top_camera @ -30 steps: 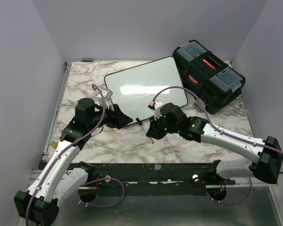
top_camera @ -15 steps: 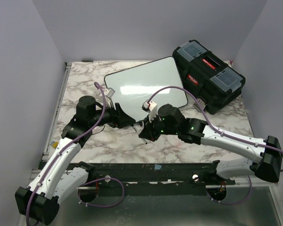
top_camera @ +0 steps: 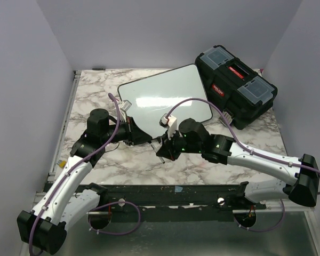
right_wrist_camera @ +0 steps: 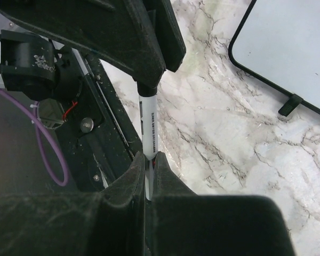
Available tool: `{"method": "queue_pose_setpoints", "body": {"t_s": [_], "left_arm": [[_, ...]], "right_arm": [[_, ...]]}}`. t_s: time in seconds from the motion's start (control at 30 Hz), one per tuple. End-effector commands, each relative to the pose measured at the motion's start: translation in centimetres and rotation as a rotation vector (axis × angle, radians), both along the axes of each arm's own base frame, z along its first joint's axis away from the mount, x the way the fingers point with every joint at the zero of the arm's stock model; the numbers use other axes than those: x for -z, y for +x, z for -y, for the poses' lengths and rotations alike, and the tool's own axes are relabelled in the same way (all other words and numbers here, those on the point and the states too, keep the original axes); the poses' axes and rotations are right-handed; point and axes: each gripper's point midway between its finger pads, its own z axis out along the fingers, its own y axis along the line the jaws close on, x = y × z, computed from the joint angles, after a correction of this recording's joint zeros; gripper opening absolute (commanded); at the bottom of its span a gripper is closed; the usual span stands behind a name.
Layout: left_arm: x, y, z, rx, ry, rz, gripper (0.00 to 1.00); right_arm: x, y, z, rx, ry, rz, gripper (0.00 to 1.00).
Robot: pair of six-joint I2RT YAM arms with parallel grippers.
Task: Write a sentence on the whiteboard
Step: Open the whiteboard marker at the center of the board.
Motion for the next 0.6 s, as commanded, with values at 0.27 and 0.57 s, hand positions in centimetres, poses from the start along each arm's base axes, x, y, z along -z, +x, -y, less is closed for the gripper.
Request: {"method": "queue_pose_setpoints", "body": {"t_s": [0.27,0.57], "left_arm": [[-1.0,-0.4,-0.1,-0.009,-0.025,0.033,0.0],[-6.4,-0.4,-0.5,-0.056,-0.091,0.135,0.0]], "right_arm": [[-2.8,1.6,0.1,0.13,0.087,0.037,0.52],[-9.2,3.0,0.8,0.312,0.347,0.006,0.85]]}}
